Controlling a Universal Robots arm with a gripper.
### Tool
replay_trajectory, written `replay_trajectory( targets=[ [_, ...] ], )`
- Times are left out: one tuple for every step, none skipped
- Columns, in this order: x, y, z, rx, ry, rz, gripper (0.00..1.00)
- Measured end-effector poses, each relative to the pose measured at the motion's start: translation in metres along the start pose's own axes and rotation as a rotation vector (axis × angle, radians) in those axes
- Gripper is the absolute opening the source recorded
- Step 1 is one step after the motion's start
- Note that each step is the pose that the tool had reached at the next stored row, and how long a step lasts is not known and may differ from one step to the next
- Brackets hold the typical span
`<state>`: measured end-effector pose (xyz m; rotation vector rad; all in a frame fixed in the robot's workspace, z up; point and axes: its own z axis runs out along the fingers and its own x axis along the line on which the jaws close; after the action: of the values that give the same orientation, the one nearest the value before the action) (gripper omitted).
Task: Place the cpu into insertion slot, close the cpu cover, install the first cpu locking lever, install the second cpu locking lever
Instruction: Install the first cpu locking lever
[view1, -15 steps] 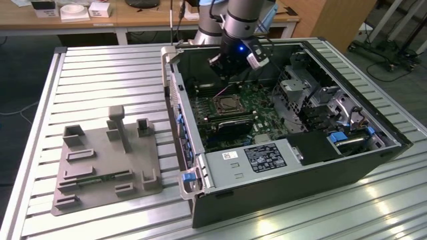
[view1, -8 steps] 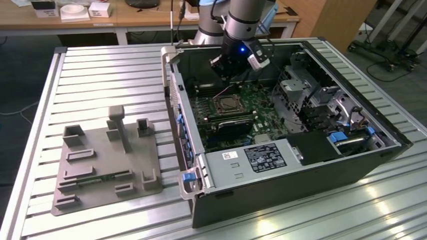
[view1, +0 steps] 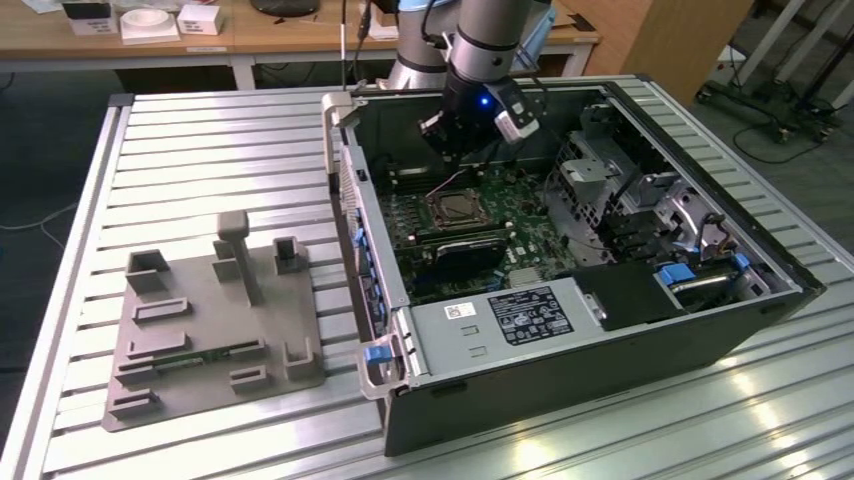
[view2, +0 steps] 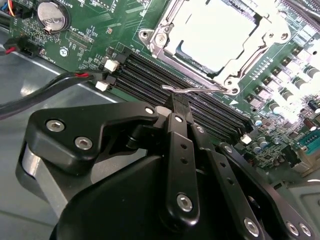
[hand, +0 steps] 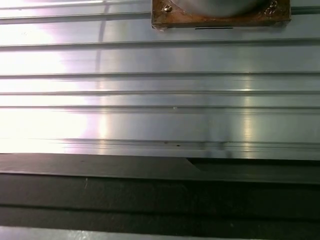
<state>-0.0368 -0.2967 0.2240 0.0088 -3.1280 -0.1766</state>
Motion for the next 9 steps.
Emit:
replay_trajectory(
  targets=[
    [0.0000, -0.0001, 0.0002, 0.0002, 0.0000, 0.000, 0.10],
    [-0.0001, -0.0001, 0.0002, 0.0004, 0.0001, 0.000, 0.10],
    [-0.0001, -0.0001, 0.0002, 0.0004, 0.0002, 0.000, 0.10],
    [-0.0001, -0.0002, 0.0004, 0.0005, 0.0001, 0.000, 0.10],
    [-0.0002, -0.0002, 0.0004, 0.0008, 0.0000, 0.000, 0.10],
    [-0.0002, -0.0004, 0.0004, 0.0015, -0.0001, 0.000, 0.10],
    [-0.0002, -0.0006, 0.0005, 0.0029, -0.0001, 0.000, 0.10],
    [-0.0002, -0.0009, 0.0005, 0.0046, -0.0001, 0.000, 0.10],
    [-0.0002, -0.0012, 0.0004, 0.0067, 0.0000, 0.000, 0.10]
  ],
)
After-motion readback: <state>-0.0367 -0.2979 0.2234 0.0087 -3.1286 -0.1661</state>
